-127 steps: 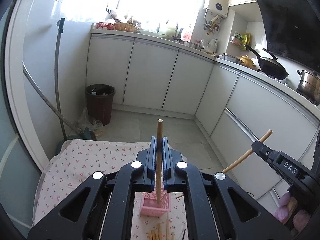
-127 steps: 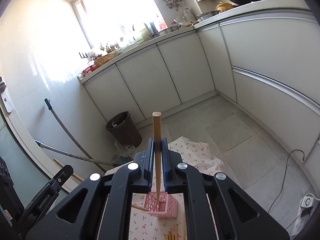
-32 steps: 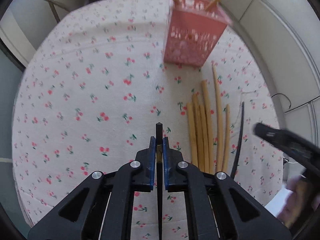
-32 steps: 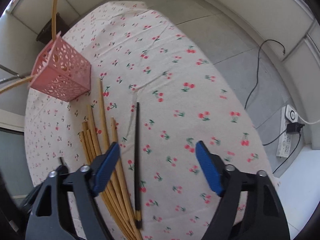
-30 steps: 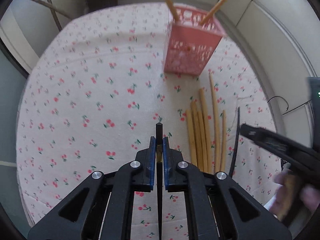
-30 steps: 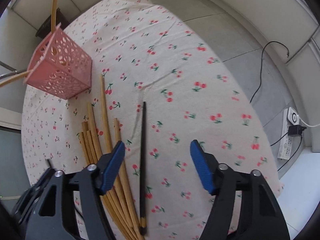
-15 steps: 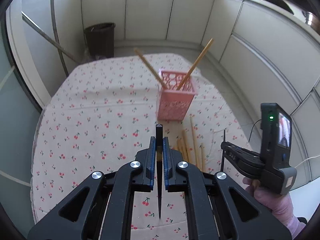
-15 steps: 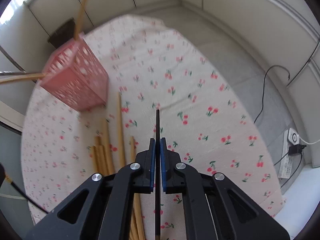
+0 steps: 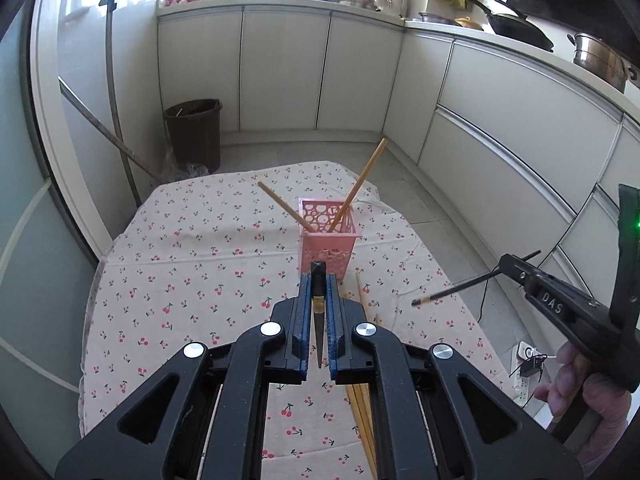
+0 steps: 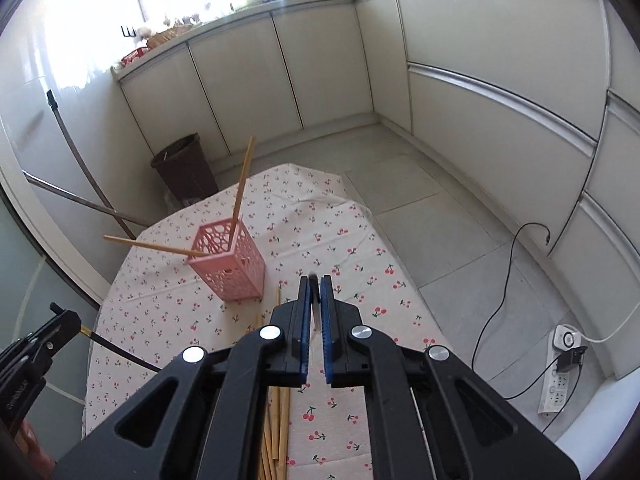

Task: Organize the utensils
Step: 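Lift the black chopstick with the left gripper and carry it over the pink holder, then open the left gripper to drop the black chopstick into the holder, then lower the left gripper to the pile and close on a wooden chopstick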

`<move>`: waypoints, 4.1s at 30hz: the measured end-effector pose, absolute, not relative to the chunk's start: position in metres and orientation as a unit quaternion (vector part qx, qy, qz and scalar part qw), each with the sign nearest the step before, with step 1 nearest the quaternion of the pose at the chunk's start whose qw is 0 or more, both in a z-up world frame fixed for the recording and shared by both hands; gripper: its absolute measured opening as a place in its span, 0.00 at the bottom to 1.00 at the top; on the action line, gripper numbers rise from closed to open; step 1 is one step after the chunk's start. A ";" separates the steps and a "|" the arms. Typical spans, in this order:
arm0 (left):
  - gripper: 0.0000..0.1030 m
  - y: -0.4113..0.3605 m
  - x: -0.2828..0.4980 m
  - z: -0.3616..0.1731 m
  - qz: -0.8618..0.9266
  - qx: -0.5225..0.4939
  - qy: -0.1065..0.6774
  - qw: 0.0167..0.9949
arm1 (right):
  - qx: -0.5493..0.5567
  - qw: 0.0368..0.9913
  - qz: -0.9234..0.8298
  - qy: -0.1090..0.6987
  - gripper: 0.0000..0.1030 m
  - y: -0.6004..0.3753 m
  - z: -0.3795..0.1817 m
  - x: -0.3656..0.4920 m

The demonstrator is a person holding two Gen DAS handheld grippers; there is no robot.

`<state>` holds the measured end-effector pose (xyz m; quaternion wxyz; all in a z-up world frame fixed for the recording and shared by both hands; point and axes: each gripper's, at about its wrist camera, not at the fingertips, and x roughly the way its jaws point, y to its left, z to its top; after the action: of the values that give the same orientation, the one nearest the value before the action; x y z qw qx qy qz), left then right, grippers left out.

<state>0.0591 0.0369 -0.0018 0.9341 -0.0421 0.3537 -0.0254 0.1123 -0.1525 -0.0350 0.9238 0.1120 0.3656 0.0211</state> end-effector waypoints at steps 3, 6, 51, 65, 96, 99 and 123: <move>0.06 0.033 0.062 0.008 -0.024 -0.044 0.342 0.938 | 0.116 0.930 0.017 0.348 0.05 -0.159 -0.018 0.110; 0.06 0.031 0.071 0.025 -0.027 -0.052 0.327 0.943 | 0.134 0.933 0.019 0.334 0.05 -0.166 0.000 0.114; 0.40 0.096 0.177 0.061 0.023 -0.174 0.293 0.940 | 0.123 0.934 0.090 0.323 0.11 -0.039 0.039 0.253; 0.68 0.065 0.127 0.055 0.011 -0.146 0.302 0.942 | 0.105 0.936 0.028 0.336 0.56 -0.082 0.030 0.191; 0.93 0.034 0.169 -0.155 0.053 -0.152 0.620 0.768 | 0.219 0.794 0.011 0.567 0.93 -0.202 -0.118 0.145; 0.92 0.029 0.172 -0.162 0.068 -0.118 0.617 0.775 | 0.237 0.786 0.014 0.571 0.93 -0.206 -0.118 0.146; 0.07 -0.019 0.184 -0.189 0.028 -0.059 0.608 0.791 | 0.242 0.780 0.012 0.577 0.93 -0.186 -0.125 0.166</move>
<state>0.1837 -0.0192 -0.1892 0.7910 -0.0586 0.6084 0.0281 0.1661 -0.1856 -0.1255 0.7799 0.2421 0.5770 0.0117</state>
